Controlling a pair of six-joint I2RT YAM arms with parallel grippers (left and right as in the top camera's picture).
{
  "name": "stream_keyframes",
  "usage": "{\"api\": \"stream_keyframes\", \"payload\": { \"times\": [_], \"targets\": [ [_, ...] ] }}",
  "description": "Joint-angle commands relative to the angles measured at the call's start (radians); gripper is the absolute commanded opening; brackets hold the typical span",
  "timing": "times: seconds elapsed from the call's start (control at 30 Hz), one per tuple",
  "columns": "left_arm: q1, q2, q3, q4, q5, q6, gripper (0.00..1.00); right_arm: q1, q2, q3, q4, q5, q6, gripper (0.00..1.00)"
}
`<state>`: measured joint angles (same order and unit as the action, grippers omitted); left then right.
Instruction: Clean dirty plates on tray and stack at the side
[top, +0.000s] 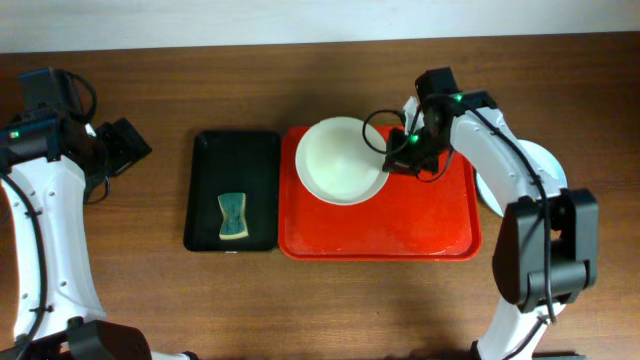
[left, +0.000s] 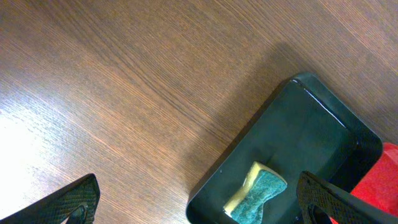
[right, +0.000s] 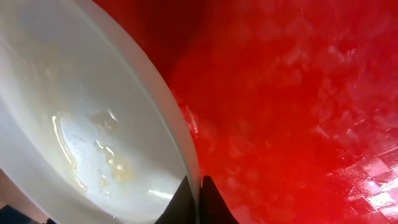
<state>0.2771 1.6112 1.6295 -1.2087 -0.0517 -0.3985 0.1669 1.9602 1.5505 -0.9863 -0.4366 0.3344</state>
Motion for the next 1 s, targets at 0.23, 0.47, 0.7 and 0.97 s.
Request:
{"api": "stream_keyframes", "payload": {
  "times": [0.23, 0.47, 0.7, 0.97],
  "targets": [
    [0.003, 0.000, 0.000, -0.002, 0.011, -0.013, 0.99, 0.228, -0.035, 0.069, 0.196, 0.189, 0.187, 0.04],
    [0.003, 0.000, 0.000, -0.001, 0.011, -0.013, 0.99, 0.410, -0.033, 0.068, 0.289, 0.413, 0.229, 0.04],
    [0.003, 0.000, 0.000, -0.001, 0.011, -0.013, 0.99, 0.510, -0.016, 0.068, 0.328, 0.571, 0.229, 0.04],
    [0.003, 0.000, 0.000, -0.001, 0.011, -0.013, 0.99, 0.540, -0.019, 0.130, 0.379, 0.772, 0.083, 0.04]
  ]
}}
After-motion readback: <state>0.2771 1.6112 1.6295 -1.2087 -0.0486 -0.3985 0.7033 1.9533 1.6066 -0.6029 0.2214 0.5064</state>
